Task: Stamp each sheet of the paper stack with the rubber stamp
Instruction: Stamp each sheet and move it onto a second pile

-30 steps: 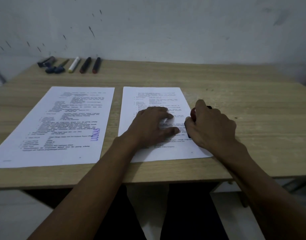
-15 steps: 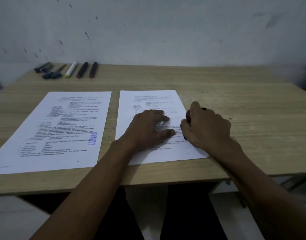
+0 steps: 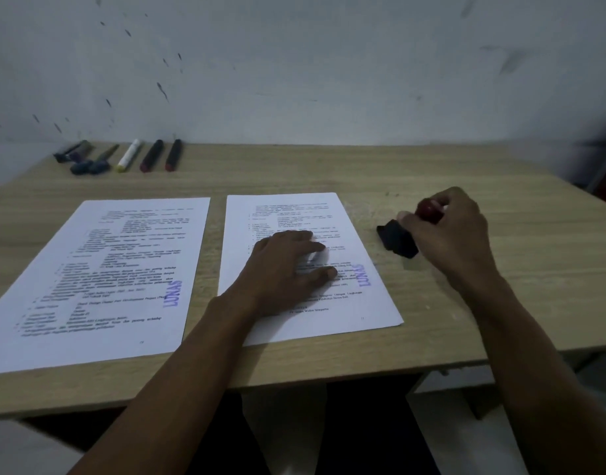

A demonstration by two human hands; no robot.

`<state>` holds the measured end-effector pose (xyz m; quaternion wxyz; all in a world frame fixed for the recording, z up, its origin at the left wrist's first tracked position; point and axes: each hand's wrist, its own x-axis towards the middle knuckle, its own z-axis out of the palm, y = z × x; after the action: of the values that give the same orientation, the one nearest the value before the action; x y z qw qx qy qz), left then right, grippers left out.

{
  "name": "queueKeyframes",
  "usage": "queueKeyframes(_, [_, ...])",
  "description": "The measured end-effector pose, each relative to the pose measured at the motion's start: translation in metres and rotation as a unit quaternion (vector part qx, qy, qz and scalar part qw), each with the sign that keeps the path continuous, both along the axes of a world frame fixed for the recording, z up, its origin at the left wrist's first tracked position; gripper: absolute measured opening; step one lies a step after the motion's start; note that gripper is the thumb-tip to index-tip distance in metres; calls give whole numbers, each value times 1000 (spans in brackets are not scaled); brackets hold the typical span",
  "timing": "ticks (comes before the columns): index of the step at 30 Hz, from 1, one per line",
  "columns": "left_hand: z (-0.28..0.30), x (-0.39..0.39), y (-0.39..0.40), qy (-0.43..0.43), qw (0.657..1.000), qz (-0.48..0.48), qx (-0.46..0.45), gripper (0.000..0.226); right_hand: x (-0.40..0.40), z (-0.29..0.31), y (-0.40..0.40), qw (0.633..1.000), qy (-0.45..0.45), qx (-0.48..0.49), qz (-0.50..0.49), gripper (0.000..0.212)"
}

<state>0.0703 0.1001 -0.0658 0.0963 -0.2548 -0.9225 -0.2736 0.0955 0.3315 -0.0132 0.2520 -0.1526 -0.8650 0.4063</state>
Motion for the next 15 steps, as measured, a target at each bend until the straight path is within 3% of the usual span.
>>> queueKeyframes(8, [13, 4, -2, 91, 980, 38, 171, 44, -13, -6, 12, 999, -2, 42, -32, 36])
queueKeyframes(15, [10, 1, -5, 104, 975, 33, 191, 36, -33, -8, 2, 995, -19, 94, -11, 31])
